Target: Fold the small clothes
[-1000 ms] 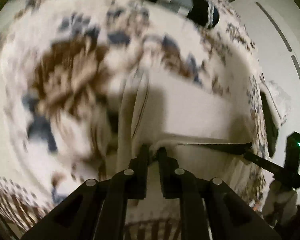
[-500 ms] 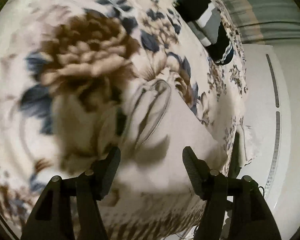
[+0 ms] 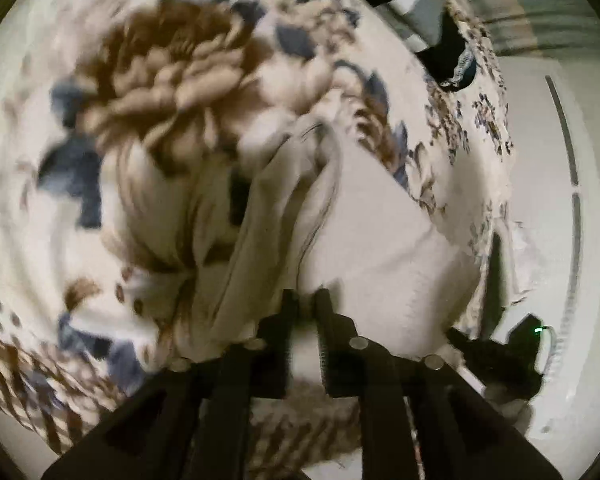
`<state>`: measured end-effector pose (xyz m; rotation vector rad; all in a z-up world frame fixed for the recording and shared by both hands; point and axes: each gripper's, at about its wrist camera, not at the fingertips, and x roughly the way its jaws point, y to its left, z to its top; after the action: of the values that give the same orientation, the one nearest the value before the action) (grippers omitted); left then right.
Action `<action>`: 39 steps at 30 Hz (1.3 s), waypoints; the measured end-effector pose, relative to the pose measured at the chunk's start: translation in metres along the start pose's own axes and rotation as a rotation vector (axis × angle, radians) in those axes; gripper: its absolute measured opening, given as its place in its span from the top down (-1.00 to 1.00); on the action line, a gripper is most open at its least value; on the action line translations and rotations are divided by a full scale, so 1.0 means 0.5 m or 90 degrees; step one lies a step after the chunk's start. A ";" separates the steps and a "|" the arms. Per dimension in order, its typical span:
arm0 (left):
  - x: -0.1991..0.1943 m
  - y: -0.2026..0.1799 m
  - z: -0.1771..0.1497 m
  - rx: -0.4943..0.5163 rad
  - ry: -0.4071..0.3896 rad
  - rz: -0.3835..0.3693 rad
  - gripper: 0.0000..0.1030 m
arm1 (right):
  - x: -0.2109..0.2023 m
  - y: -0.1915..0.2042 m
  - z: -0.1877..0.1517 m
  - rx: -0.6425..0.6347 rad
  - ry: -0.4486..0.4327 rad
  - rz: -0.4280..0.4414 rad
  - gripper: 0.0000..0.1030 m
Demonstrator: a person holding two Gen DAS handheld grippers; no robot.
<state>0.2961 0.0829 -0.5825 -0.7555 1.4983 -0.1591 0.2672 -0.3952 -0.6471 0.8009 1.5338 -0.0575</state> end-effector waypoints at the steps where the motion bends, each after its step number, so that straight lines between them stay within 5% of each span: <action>1: -0.020 0.002 0.005 -0.001 -0.013 -0.001 0.51 | 0.001 0.003 0.002 -0.014 0.017 -0.014 0.87; 4: -0.073 -0.018 0.032 0.021 -0.071 0.005 0.13 | -0.034 0.024 0.014 -0.052 0.024 -0.029 0.79; 6: -0.091 -0.045 0.057 0.036 -0.108 -0.017 0.01 | -0.073 0.059 0.028 -0.080 -0.017 -0.003 0.31; 7: -0.086 -0.067 0.075 0.048 -0.120 -0.031 -0.04 | -0.084 0.073 0.034 -0.085 -0.032 0.023 -0.09; 9: -0.055 -0.099 0.105 0.068 -0.123 -0.040 -0.04 | -0.078 0.110 0.058 -0.098 -0.032 0.116 -0.30; 14: 0.069 -0.104 0.168 0.073 -0.081 0.005 -0.04 | 0.015 0.143 0.132 -0.051 -0.006 0.186 -0.30; 18: 0.138 -0.056 0.197 0.055 -0.047 0.027 -0.04 | 0.071 0.101 0.175 0.000 -0.026 0.096 -0.20; 20: 0.127 -0.053 0.199 0.051 -0.045 0.015 -0.04 | 0.084 0.079 0.188 0.001 -0.026 0.047 -0.20; 25: 0.038 -0.064 0.186 0.068 -0.096 0.018 -0.06 | 0.030 0.093 0.184 -0.026 -0.048 0.047 -0.21; 30: 0.069 -0.054 0.185 0.067 -0.083 0.036 0.01 | 0.033 0.103 0.180 -0.045 -0.029 0.049 -0.22; 31: 0.074 -0.059 0.185 0.081 -0.090 0.036 0.67 | 0.039 0.101 0.178 -0.044 -0.027 0.047 -0.13; 32: 0.079 -0.063 0.186 0.091 -0.087 0.040 0.93 | 0.043 0.099 0.176 -0.046 -0.029 0.055 0.32; 34: 0.085 -0.067 0.190 0.104 -0.090 0.048 0.93 | 0.048 0.106 0.173 -0.053 -0.030 0.051 0.69; 39: 0.102 -0.041 0.213 0.092 -0.084 0.049 0.94 | 0.060 0.106 0.180 -0.054 -0.064 -0.002 0.76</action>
<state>0.4080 0.0771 -0.6251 -0.5802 1.3723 -0.1539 0.3742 -0.3862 -0.6657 0.7181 1.4340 -0.0344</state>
